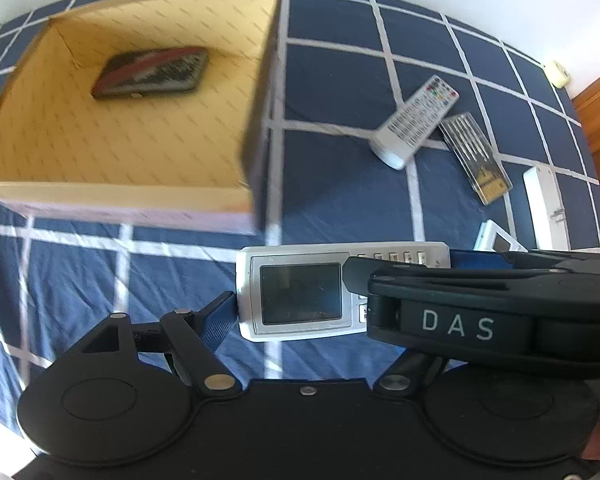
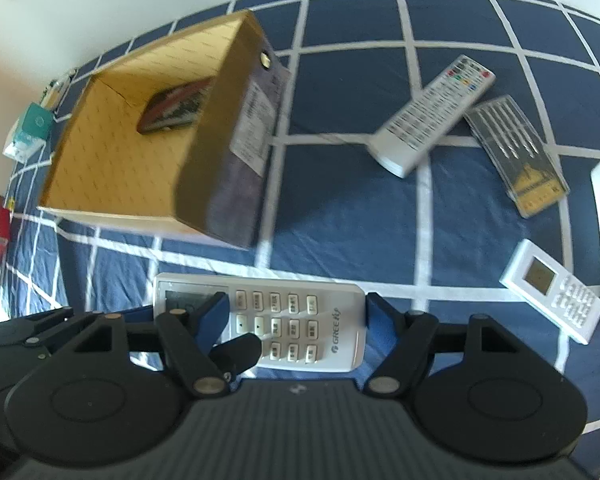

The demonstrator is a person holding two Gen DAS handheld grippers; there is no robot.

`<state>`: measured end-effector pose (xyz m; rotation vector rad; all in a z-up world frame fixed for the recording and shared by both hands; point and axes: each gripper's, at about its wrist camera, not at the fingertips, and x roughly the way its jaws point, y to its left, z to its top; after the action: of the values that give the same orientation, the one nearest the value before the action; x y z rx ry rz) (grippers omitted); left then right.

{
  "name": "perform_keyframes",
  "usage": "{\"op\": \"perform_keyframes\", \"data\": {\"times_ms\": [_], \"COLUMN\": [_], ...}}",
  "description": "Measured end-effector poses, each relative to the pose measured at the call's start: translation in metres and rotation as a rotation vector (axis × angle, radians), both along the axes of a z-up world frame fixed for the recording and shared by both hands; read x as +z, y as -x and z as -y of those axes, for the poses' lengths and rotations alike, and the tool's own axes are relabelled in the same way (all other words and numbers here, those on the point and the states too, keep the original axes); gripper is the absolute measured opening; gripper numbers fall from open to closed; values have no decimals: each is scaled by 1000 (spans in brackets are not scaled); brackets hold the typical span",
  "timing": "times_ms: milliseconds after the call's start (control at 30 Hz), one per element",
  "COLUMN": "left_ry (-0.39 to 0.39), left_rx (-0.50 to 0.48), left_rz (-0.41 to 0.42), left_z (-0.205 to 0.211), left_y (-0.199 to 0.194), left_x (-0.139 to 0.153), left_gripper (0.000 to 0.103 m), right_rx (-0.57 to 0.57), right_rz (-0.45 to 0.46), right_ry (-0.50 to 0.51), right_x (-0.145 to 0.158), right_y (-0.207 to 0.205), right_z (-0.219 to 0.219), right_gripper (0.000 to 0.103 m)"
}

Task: Organize objects
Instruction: 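Lift the white remote with the right gripper and carry it toward the shoebox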

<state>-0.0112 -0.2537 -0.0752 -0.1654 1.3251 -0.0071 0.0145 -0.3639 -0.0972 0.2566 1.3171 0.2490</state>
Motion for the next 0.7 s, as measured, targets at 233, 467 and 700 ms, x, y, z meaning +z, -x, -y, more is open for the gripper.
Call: {"op": "perform_keyframes", "data": {"times_ms": [233, 467, 700], "left_ry": [-6, -17, -19], "left_rx": [-33, -75, -103], "left_rz": [32, 65, 84], "left_z": [-44, -84, -117], "left_y": [-5, -6, -8], "left_x": [17, 28, 35], "left_gripper": [76, 76, 75], "right_rx": [-37, -78, -113], "right_rz": [34, 65, 86], "right_ry": [-2, -7, -9], "right_x": [16, 26, 32], "right_y": [-7, -12, -16], "right_z": [-43, -83, -116], "right_gripper": [73, 73, 73]}}
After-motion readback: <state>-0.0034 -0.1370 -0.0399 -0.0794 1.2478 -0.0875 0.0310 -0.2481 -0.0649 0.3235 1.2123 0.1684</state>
